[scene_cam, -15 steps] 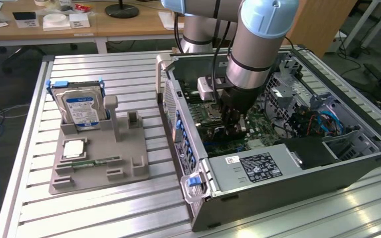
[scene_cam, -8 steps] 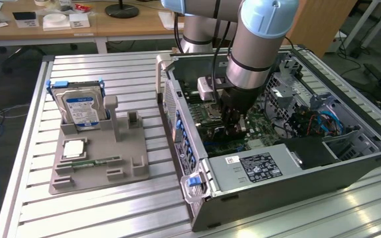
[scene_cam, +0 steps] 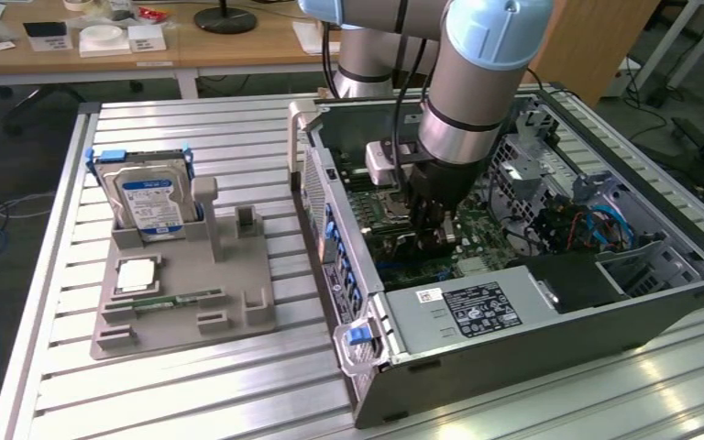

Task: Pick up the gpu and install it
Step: 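Insert the gpu into the slot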

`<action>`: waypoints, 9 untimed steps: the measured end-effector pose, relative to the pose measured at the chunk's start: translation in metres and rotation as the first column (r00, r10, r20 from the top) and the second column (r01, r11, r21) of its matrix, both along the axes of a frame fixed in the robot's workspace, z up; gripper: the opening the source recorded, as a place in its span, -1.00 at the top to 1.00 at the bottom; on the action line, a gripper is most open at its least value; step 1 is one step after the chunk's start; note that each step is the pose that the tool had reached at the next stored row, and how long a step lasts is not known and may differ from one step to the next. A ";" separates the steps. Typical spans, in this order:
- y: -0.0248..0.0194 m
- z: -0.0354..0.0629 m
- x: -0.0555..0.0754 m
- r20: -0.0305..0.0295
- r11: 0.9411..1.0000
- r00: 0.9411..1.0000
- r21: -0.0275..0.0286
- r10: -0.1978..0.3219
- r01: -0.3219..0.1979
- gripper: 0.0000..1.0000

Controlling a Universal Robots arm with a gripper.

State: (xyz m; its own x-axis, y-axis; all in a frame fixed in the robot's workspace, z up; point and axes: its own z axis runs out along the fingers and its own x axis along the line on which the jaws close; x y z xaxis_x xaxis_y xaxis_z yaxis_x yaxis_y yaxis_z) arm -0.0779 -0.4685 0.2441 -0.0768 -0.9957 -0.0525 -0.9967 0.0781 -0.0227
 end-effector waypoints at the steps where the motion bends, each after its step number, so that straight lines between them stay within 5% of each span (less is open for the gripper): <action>1: 0.0000 0.0000 0.000 0.000 1.000 1.000 0.000 0.000 0.000 0.47; 9: 0.0000 0.0002 -0.001 0.000 1.000 1.000 0.000 0.000 0.000 0.47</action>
